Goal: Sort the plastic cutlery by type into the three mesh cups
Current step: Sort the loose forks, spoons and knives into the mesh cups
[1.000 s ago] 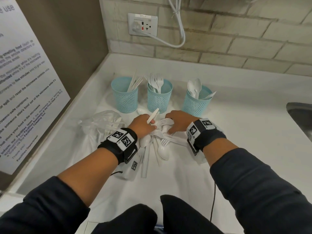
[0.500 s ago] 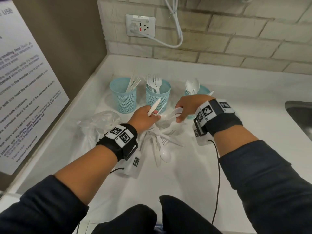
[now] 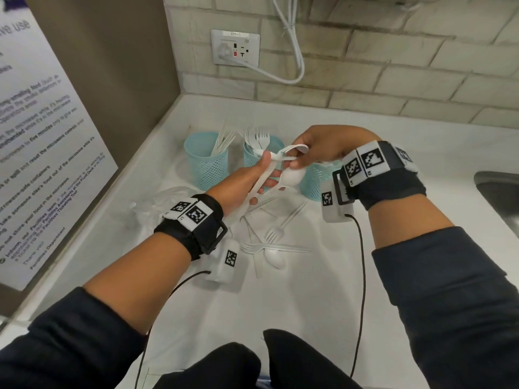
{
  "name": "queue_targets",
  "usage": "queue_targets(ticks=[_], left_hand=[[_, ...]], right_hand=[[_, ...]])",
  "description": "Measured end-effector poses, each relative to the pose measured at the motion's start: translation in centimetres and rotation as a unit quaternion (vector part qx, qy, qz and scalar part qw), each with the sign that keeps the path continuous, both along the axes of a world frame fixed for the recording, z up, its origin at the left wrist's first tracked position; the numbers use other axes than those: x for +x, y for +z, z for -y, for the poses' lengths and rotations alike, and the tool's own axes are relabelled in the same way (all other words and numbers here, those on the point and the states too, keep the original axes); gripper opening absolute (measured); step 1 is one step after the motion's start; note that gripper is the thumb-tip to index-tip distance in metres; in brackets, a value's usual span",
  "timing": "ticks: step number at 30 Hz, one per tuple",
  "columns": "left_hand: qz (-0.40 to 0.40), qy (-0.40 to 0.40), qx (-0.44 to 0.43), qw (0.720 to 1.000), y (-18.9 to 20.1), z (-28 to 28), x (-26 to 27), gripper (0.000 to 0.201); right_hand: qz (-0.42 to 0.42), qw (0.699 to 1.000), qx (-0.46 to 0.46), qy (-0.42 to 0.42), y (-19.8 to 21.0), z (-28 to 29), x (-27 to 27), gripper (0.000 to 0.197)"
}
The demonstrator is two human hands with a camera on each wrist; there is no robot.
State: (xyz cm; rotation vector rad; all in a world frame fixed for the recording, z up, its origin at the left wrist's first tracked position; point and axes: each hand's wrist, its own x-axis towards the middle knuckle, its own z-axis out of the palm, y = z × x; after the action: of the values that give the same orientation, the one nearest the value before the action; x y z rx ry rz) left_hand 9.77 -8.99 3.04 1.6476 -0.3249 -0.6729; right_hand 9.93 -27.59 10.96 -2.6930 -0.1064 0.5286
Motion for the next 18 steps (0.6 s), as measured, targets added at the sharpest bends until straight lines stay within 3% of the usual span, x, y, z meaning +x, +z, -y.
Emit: queue_targets(ticks=[4, 8, 13, 18], left_hand=[[0.095, 0.004, 0.062, 0.994, -0.4, 0.0, -0.2, 0.028], [0.134, 0.034, 0.070, 0.988, -1.1, 0.3, 0.2, 0.025], [0.025, 0.070, 0.019, 0.997, -1.5, 0.5, 0.2, 0.009], [-0.102, 0.158, -0.056, 0.981, -2.0, 0.9, 0.4, 0.014]], right_hand=[[0.014, 0.996, 0.083, -0.016, -0.7, 0.4, -0.1, 0.018], [0.026, 0.984, 0.156, -0.087, -2.7, 0.6, -0.1, 0.017], [0.013, 0.949, 0.235, -0.209, -5.6, 0.7, 0.5, 0.032], [-0.139, 0.893, 0.367, -0.220, -6.8, -0.4, 0.0, 0.028]])
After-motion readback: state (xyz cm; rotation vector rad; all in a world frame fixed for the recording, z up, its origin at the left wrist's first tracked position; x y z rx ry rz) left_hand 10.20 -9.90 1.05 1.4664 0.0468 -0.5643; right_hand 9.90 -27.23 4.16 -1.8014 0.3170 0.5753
